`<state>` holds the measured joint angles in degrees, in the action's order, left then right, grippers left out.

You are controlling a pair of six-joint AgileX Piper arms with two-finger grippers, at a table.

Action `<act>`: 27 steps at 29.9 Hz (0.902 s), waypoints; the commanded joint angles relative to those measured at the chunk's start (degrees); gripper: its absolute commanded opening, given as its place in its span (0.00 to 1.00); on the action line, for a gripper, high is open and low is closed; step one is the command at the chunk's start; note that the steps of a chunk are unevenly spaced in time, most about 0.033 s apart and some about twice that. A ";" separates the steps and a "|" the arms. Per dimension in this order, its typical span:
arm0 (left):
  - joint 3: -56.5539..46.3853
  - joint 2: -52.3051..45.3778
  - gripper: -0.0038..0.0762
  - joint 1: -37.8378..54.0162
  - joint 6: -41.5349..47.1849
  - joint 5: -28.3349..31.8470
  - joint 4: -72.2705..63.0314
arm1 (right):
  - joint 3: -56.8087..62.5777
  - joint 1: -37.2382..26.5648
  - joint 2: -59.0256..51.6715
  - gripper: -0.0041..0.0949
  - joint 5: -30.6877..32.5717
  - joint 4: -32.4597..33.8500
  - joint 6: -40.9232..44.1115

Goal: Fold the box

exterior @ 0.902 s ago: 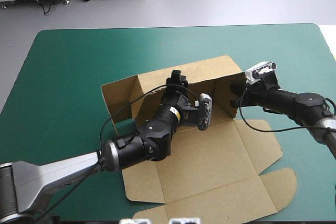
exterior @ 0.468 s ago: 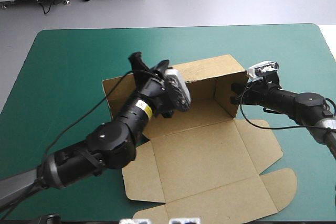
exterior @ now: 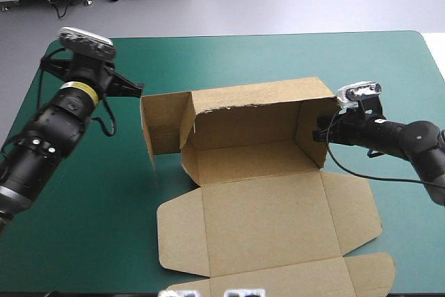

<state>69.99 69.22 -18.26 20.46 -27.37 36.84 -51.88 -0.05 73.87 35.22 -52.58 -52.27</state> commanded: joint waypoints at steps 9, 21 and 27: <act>1.46 -1.92 0.07 31.54 -45.32 -3.44 -70.12 | -28.23 -0.20 9.64 0.05 23.82 11.22 25.68; 0.53 -1.36 0.07 44.63 -59.35 -29.81 -92.02 | -52.97 4.76 31.84 0.05 36.78 19.43 38.58; -0.09 -1.36 0.06 44.63 -60.76 -31.91 -93.89 | -54.93 10.23 36.40 0.05 33.99 29.68 37.49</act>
<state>68.59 69.02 26.12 -39.76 -59.75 -52.49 -105.37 7.65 111.40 68.62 -25.93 -13.87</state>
